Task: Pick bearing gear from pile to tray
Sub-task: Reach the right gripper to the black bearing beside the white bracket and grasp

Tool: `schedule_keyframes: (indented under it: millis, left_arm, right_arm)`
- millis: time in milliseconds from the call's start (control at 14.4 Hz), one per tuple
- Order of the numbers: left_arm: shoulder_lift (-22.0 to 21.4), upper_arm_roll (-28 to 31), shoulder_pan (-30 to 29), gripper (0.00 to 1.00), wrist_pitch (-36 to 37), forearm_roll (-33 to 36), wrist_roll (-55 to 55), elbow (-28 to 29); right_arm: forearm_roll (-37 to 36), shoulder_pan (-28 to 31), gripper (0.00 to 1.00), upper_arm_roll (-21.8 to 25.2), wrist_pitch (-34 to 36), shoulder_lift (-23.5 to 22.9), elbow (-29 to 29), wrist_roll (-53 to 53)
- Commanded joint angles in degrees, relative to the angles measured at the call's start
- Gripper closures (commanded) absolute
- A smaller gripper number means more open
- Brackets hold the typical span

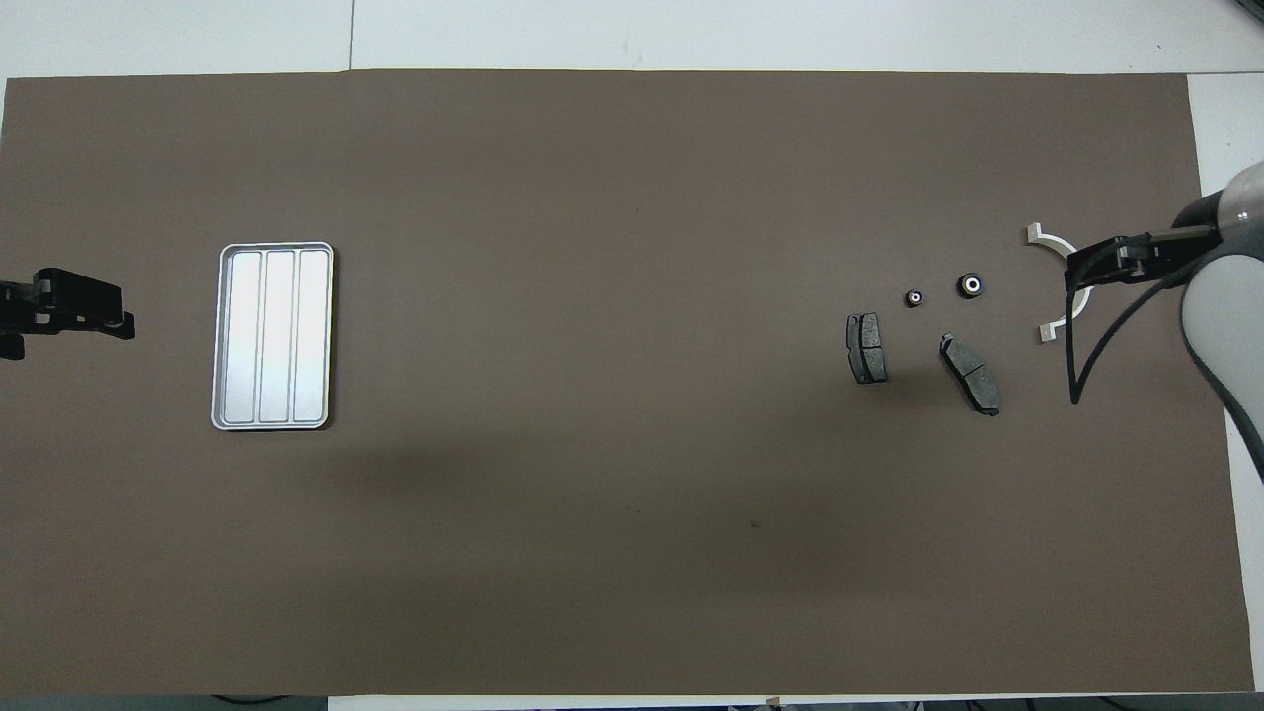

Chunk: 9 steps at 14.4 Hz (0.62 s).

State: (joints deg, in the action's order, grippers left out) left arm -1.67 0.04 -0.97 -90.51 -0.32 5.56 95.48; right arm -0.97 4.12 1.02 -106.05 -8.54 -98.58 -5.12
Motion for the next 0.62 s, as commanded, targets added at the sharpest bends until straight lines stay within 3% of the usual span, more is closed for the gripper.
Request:
schedule_keyframes:
  millis: [0, 555]
  left_arm:
    - [-0.5, 0.8, 1.0, 0.00, 0.7, 1.1, 0.0, 0.2]
    - [-0.5, 0.8, 1.0, 0.00, 0.7, 1.1, 0.0, 0.2]
  right_arm:
    - [2.2, 0.3, 0.00, -0.8, -2.9, -7.3, 3.8, -1.5]
    - [3.7, -0.3, 0.01, -0.9, -10.2, -16.8, 4.2, -3.8]
